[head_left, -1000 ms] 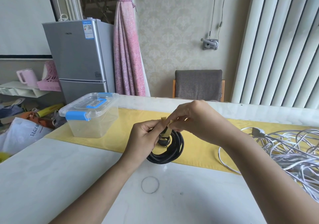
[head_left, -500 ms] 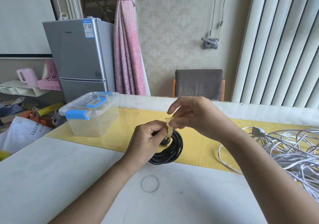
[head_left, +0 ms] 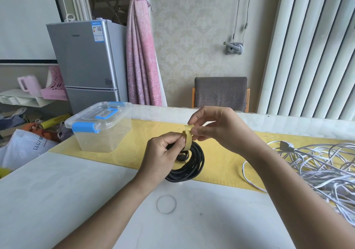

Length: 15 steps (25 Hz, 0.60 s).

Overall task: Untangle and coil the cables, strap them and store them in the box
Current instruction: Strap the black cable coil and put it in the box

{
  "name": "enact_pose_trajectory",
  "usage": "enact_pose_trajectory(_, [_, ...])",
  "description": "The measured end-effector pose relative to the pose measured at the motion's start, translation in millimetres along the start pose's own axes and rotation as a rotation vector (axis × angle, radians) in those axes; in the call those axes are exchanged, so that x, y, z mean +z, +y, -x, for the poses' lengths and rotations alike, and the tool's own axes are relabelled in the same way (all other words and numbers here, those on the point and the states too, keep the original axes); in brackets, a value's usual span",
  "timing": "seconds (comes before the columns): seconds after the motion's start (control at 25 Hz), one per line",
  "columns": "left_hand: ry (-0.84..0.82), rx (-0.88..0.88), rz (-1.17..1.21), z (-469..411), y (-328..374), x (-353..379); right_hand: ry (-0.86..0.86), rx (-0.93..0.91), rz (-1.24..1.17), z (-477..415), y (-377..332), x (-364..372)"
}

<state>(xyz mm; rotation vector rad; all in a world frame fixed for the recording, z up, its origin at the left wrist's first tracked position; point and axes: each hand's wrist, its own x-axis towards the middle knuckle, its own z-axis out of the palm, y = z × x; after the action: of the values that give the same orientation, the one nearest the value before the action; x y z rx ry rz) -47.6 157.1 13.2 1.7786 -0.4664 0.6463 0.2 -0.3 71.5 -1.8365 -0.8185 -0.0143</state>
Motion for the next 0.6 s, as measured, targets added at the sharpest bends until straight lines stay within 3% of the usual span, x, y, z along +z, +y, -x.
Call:
enact_pose_trajectory(0.32, [-0.019, 0.0, 0.0, 0.3, -4.9, 0.9, 0.015, 0.042, -0.055, -3.5, 11.1, 7.4])
enact_pose_trajectory(0.48, [-0.012, -0.004, -0.02, 0.0, -6.9, 0.1, 0.042, -0.005, 0.111, -1.6, 10.9, 9.5])
enact_pose_trajectory(0.6, [0.008, 0.005, -0.058, -0.6, -6.1, -1.1, 0.045, -0.155, 0.373, 0.4, 9.3, 12.7])
